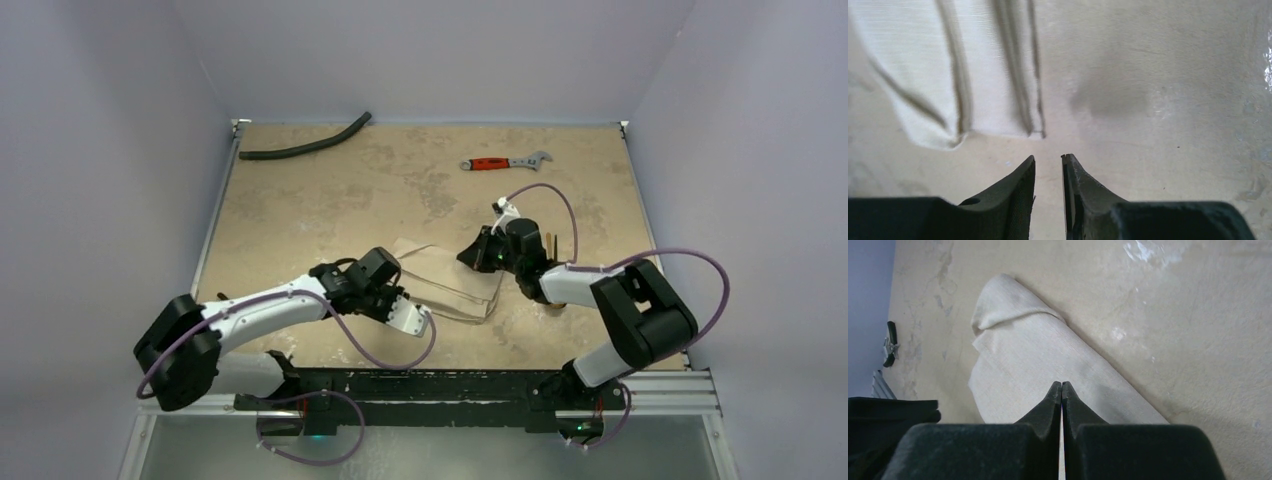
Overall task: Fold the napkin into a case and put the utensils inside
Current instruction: Rotate the 2/3-rectangle-folded napkin at the center of the board, then pick up the 2/3-rectangle-folded napkin at the center of the board.
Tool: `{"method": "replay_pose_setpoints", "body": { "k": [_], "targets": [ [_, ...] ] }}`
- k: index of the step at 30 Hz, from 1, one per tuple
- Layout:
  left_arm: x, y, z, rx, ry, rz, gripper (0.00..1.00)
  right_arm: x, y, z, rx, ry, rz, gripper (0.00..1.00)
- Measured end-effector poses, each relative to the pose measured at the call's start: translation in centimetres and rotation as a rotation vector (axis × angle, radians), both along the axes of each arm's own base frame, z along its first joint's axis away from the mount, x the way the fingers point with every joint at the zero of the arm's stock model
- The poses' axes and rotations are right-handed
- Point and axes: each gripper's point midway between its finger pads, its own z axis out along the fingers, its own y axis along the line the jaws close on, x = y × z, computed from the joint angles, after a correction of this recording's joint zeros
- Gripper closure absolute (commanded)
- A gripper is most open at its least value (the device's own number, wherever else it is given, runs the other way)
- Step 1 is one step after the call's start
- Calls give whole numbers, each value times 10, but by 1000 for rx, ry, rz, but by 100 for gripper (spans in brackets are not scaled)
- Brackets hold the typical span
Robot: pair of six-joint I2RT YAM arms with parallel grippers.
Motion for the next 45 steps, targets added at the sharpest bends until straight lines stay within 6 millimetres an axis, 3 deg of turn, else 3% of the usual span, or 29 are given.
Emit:
{"method": "replay_pose_setpoints", "body": {
  "k": [1,2,3,4,5,6,7,8,10,12,14,16,18,19,24,30,35,39,45],
  "targets": [
    [1,-1,9,-19,-11,7,73,2,0,7,-9,-20,-3,100],
    [3,-4,23,-51,-31,22,63,3,2,15,-19,-44,0,100],
    [7,-7,35,-80,-59,30,41,5,4,24,-28,-68,2,100],
    [13,-11,53,-122,-100,48,28,6,6,35,-46,-101,2,99],
    [21,-17,74,-174,-151,65,13,8,10,49,-63,-144,6,89],
    [30,-20,93,-229,-202,102,3,10,15,67,-79,-198,9,64],
    [41,-22,114,-289,-272,151,1,11,20,87,-84,-255,13,13],
    [53,-21,133,-348,-340,219,3,12,23,107,-75,-306,11,3],
    [70,-17,157,-433,-419,337,6,15,26,148,-50,-409,-16,1],
    [76,-14,160,-447,-403,392,13,21,20,167,-32,-450,-51,1],
    [74,-15,149,-428,-354,385,13,34,9,173,-34,-460,-87,9],
    [66,-16,138,-414,-318,343,12,44,2,166,-68,-455,-118,35],
    [54,-14,121,-397,-286,284,12,43,8,153,-107,-433,-105,64],
    [48,-12,112,-387,-268,262,13,42,16,146,-128,-420,-82,69],
    [21,-9,76,-331,-164,89,16,29,47,107,-195,-347,22,74],
    [9,11,31,-239,-122,-54,23,7,75,81,-194,-318,130,100],
    [12,24,1,-145,-51,-131,34,-2,98,52,-166,-277,215,100],
    [22,25,-11,-106,-17,-174,38,-9,109,31,-145,-246,258,100],
    [35,14,-9,-126,-92,-244,51,-18,116,15,-117,-224,289,100]
  ]
}}
